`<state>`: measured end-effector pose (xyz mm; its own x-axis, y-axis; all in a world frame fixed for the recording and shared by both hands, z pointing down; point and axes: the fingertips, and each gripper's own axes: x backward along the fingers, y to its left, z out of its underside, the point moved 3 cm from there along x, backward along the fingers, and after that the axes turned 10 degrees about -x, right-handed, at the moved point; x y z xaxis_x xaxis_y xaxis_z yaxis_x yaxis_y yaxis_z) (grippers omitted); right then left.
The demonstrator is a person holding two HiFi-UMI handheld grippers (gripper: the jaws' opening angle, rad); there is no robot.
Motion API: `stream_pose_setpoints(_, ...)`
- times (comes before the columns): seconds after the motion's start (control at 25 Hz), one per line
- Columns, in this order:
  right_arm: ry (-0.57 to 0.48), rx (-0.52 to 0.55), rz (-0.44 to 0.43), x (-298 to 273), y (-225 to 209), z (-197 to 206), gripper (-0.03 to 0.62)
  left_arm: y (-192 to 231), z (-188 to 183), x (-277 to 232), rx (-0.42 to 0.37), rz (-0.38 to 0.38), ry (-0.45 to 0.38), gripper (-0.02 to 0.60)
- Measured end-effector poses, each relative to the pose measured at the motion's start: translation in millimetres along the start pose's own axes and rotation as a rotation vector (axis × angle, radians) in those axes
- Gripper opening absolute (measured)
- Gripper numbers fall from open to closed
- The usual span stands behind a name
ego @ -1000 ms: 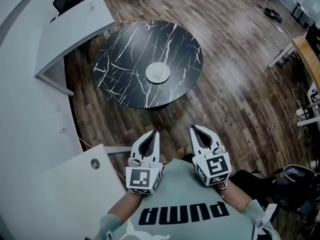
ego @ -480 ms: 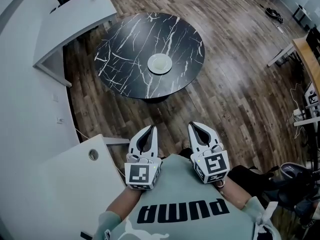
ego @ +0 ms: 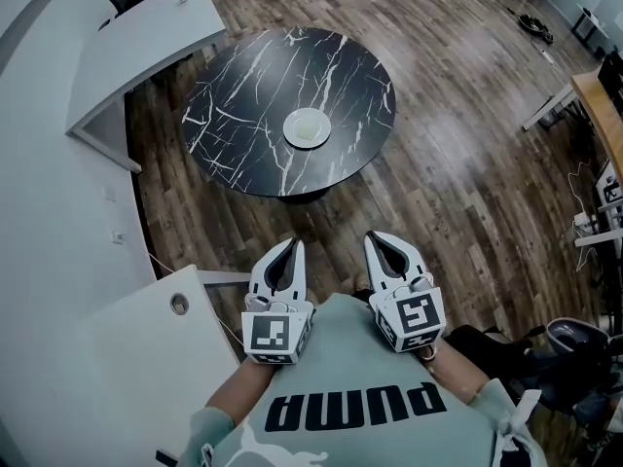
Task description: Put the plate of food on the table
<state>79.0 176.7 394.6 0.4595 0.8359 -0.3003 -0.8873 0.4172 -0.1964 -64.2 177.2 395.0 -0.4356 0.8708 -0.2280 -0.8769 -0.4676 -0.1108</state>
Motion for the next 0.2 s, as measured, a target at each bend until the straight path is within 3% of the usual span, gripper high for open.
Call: stream_pose_setpoints(0.2, -0.002, -0.003, 0.001, -3, -14, -5, 0.008, -6, -5, -13, -0.004, -0.001, 0.002, 0.006)
